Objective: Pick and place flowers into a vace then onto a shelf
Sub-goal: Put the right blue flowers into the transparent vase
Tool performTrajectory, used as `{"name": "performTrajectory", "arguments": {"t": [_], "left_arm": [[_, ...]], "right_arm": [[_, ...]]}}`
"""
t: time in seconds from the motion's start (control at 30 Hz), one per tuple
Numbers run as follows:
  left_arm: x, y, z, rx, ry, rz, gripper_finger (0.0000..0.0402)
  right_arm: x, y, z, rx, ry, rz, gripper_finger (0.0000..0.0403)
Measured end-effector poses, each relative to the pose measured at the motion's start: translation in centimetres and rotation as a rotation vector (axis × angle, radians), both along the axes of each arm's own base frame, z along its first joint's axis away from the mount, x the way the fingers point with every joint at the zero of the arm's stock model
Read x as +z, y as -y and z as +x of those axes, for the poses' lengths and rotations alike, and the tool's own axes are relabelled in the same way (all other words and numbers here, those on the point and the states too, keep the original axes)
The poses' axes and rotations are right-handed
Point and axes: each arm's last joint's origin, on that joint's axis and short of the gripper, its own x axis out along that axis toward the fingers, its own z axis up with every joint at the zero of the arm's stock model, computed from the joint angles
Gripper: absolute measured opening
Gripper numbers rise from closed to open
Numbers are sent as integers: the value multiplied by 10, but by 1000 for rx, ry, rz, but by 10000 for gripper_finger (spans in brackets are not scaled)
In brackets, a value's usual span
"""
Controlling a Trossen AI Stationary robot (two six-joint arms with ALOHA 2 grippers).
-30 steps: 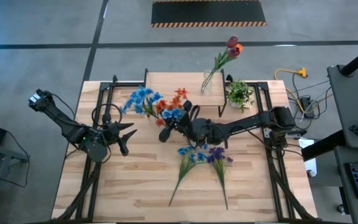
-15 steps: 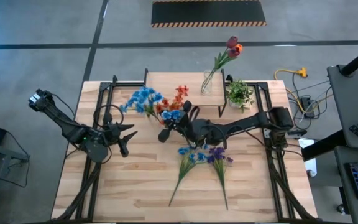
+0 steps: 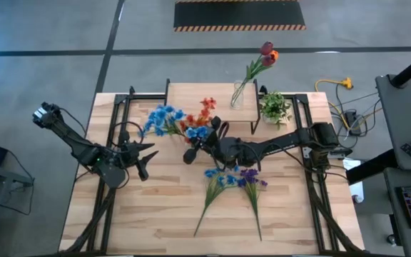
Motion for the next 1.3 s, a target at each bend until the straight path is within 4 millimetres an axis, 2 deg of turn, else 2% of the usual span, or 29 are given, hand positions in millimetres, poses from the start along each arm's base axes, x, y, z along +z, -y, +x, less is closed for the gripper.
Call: {"name": "performTrajectory", "arguments": {"t": [0.43, 0.77, 1.07, 1.3], "left_arm": [[-1, 1, 1, 0, -4, 1, 125], [-1, 1, 1, 1, -1, -1, 125], [-1, 1, 1, 2, -1, -2, 125], [-1, 1, 1, 2, 0, -2, 125]], "right_arm": [[-19, -1, -5, -16, -19, 66, 8], [-33, -3, -7, -41, -96, 120, 8], [-53, -2, -13, -54, -136, 193, 9], [-56, -2, -14, -55, -137, 202, 9]]}}
